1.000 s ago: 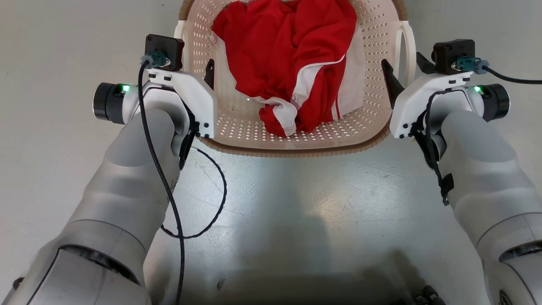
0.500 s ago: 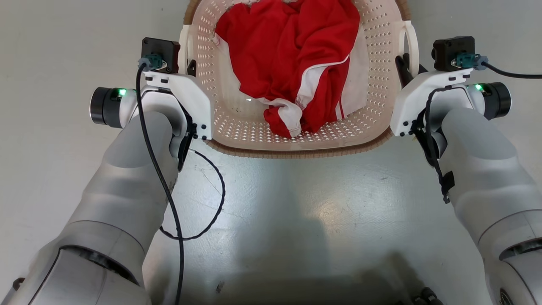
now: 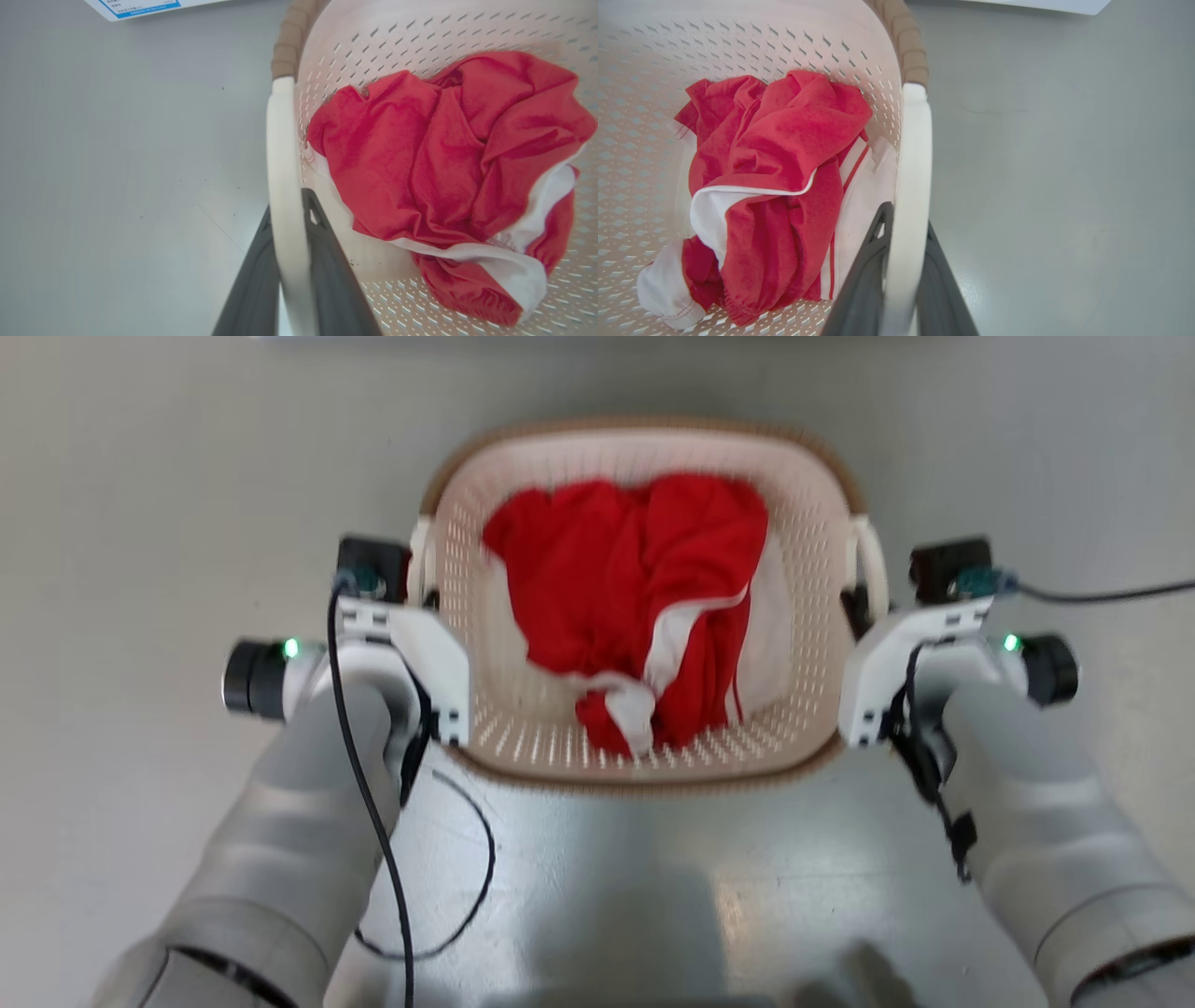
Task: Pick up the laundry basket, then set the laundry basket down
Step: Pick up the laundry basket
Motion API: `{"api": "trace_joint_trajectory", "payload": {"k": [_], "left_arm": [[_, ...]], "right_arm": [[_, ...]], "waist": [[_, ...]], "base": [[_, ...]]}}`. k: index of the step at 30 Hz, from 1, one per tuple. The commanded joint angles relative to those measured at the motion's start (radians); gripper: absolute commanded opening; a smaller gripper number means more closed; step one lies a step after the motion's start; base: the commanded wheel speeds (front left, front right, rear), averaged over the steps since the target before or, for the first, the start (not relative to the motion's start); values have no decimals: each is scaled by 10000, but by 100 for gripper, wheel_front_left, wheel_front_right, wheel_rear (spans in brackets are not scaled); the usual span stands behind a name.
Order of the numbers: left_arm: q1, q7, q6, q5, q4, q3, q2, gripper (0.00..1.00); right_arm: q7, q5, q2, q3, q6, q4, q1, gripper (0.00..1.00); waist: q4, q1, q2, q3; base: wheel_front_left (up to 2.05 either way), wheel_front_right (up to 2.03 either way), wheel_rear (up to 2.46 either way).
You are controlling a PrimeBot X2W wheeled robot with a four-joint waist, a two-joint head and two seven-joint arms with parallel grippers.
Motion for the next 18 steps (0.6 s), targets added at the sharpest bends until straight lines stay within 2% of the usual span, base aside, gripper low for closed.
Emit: {"api": "trace_joint_trajectory", "payload": {"k": [1, 7, 18], "left_arm": [[276, -41, 69, -42, -82, 59, 208, 0], [1524, 122, 112, -316, -58, -20, 208, 0], [3636, 482, 107, -943, -140, -333, 208, 0]], "right_arm": [[59, 103, 208, 326, 69, -234, 593, 0], [571, 904, 208, 1264, 69, -482, 1693, 0], [1257, 1996, 208, 2309, 69, -648, 3386, 0]], "waist": [[-51, 0, 0, -456], [-226, 0, 0, -1756], [-612, 0, 0, -4628]], "base": [[0, 0, 0], [0, 0, 0], [0, 0, 0]]}}
